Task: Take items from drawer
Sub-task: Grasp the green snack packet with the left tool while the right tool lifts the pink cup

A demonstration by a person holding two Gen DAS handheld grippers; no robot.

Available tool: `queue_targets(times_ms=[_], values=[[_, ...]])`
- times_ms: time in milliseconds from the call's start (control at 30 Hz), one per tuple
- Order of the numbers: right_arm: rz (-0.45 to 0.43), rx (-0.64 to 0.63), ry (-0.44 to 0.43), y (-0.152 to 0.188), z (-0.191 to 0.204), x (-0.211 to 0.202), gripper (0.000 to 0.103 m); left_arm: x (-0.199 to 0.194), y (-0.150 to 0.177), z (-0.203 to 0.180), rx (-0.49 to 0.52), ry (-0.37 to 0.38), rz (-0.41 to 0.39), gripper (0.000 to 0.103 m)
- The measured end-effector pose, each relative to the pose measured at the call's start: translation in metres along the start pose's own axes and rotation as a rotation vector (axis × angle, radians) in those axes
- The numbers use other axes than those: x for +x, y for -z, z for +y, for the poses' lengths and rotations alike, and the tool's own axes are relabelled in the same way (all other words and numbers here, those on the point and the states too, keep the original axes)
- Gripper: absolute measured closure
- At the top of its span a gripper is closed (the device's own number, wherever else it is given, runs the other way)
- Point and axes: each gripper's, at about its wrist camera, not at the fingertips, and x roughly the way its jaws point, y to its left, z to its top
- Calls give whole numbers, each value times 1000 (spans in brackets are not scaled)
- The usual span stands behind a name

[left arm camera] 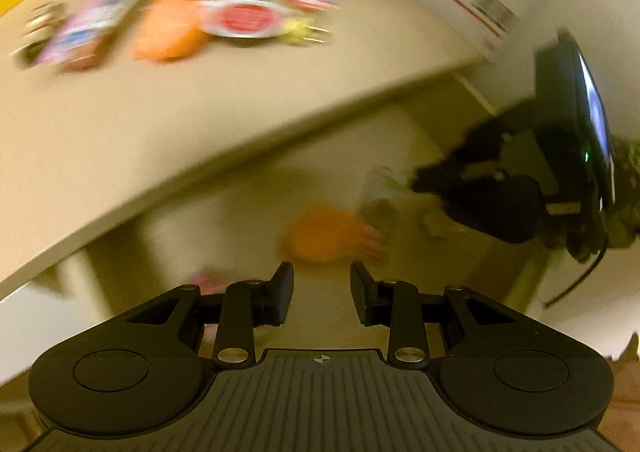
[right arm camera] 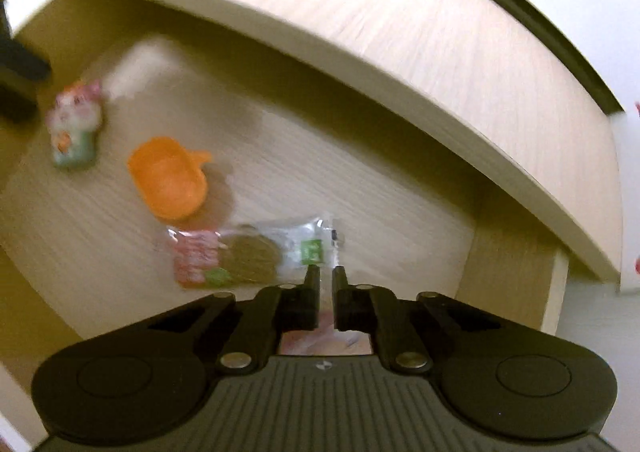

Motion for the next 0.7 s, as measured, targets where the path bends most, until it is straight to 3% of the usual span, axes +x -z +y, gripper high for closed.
queue_targets(times_ms=[67, 167, 200, 267, 400, 567, 700], values=[[-30, 28, -15, 6, -1, -13, 97, 12, -6, -18, 63, 30, 5, 69], [-84, 105, -21, 34, -8, -40, 83, 36, -19, -44, 155, 31, 10, 69], [-108, 130, -16, 41, -30, -46, 73, 45, -22, -50, 176, 20, 9, 69], [-157, 190, 4, 56, -20, -54, 60, 60, -29, -58, 207, -9, 4, 69], [-220, 292, -2, 87, -16, -94, 52, 96, -37, -65, 237, -101, 53, 68], [-236, 372, -8, 117, -5, -82, 47, 123, -40, -64, 237, -120, 109, 62], [-228, 372, -6, 125, -1, -72, 30, 132, -42, -67, 263, -114, 110, 55]])
